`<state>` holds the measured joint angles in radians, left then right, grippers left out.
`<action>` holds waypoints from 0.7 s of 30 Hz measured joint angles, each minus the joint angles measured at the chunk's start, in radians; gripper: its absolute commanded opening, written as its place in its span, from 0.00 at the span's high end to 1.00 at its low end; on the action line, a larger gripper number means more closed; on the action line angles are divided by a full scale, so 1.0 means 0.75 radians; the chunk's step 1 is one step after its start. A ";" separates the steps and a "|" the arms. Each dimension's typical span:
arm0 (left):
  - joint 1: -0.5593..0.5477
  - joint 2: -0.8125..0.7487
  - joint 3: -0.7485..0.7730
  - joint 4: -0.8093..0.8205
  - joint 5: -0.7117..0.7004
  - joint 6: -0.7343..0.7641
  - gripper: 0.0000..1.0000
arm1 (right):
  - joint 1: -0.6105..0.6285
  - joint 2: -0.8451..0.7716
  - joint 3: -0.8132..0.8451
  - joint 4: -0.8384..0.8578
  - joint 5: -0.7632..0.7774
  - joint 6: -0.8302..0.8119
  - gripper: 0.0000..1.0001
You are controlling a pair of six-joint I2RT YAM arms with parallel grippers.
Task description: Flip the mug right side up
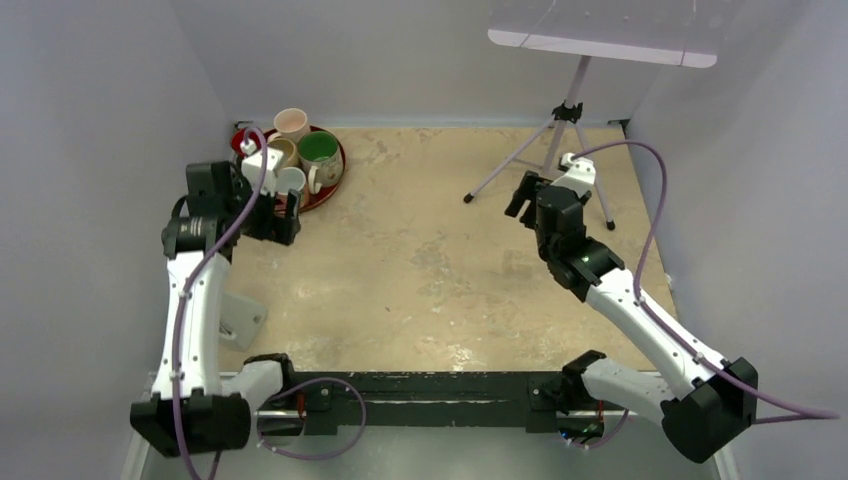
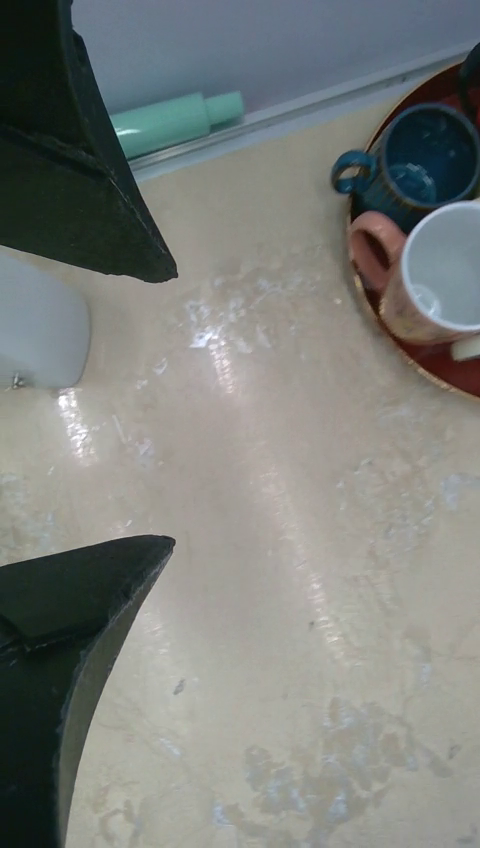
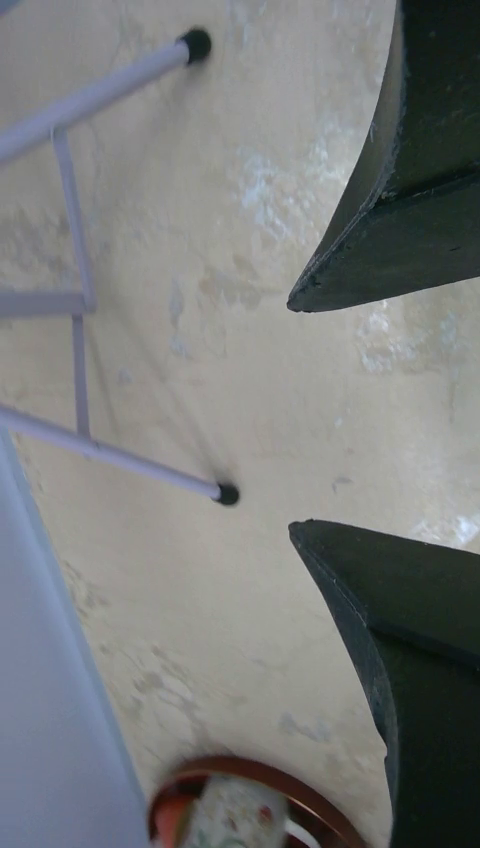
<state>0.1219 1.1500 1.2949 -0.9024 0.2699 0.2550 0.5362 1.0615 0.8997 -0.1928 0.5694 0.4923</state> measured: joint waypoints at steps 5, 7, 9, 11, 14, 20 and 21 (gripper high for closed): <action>-0.001 -0.298 -0.304 0.006 0.015 0.041 0.00 | -0.133 -0.077 -0.114 0.078 0.082 -0.010 0.18; -0.001 -0.372 -0.395 0.052 0.017 0.071 0.00 | -0.139 -0.106 -0.154 0.105 0.100 -0.011 0.17; -0.001 -0.507 -0.566 0.176 0.036 0.110 0.00 | -0.139 -0.149 -0.208 0.150 0.105 -0.017 0.17; -0.003 -0.694 -0.755 0.292 0.070 0.129 0.00 | -0.137 -0.242 -0.312 0.233 0.128 -0.033 0.17; -0.017 -0.978 -0.993 0.410 0.143 0.133 0.00 | -0.137 -0.378 -0.460 0.369 0.186 -0.055 0.17; -0.025 -1.002 -1.097 0.508 0.146 0.117 0.00 | -0.138 -0.503 -0.730 0.708 0.301 -0.130 0.17; -0.025 -0.981 -1.100 0.525 0.113 0.101 0.00 | -0.138 -0.505 -0.754 0.738 0.303 -0.143 0.17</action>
<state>0.1032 0.4145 0.4698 -0.5083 0.3550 0.3309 0.4328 0.6830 0.3340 0.3607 0.7963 0.3851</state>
